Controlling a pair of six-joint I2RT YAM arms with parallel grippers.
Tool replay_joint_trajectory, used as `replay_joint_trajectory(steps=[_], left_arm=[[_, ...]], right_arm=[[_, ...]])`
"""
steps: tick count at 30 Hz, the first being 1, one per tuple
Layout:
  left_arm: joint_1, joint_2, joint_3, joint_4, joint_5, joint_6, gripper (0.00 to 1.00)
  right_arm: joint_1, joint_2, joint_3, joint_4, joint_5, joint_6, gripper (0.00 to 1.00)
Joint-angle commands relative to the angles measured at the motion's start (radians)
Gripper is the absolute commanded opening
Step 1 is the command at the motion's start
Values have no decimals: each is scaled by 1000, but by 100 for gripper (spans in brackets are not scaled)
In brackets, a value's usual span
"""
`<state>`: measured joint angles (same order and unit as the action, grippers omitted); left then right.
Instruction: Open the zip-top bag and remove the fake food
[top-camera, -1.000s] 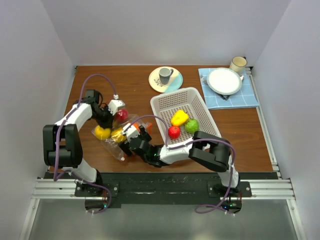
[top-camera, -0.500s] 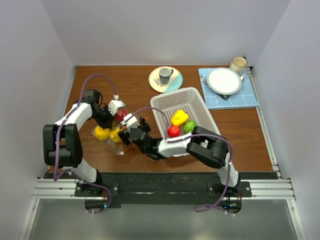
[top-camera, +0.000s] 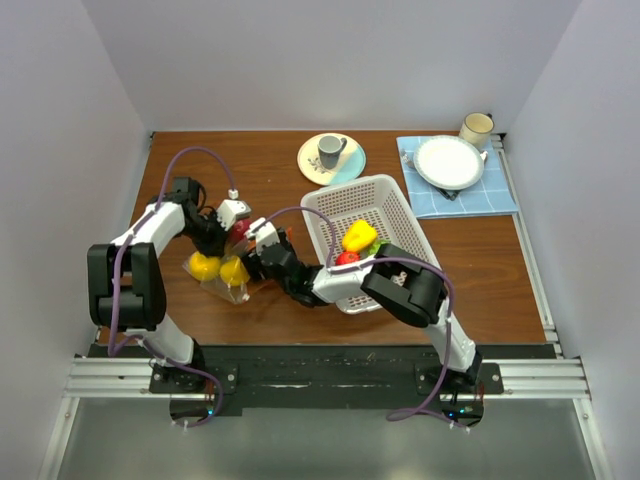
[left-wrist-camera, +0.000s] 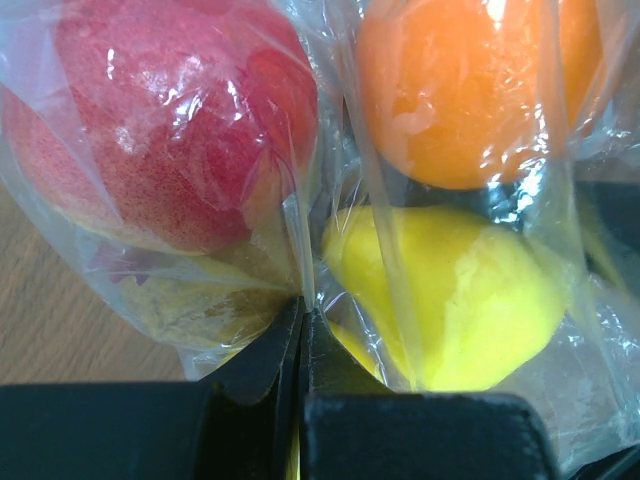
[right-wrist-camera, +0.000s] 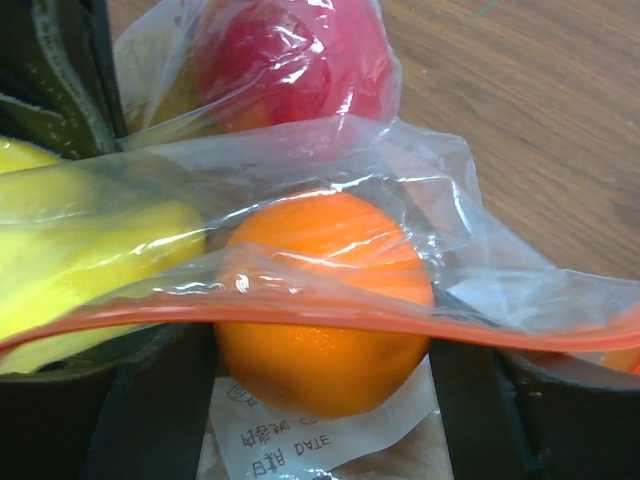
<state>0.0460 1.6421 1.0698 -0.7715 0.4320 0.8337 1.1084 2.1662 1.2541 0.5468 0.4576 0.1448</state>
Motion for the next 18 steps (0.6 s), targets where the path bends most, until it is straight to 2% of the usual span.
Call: replay_joint_trajectory(steps=[1,6,9,14,18], left_arm=[[9,25,7,-8,-13,24,0],[9,19,5,17,-15,5,0],[17,12,25,15,23,-5,0],[18,5,58,5,28,-7,0],[18,15,55,1,30,-8,0]], right_arm=[[5,-75,-61,39,-42,29,63],[13,-251,-171,24,-66,38,58],[21,-405,-219,-100,-53,55,56],[24,-693,-349,-299,82,91,57],[-42,-816,-423,-337,240,82,55]])
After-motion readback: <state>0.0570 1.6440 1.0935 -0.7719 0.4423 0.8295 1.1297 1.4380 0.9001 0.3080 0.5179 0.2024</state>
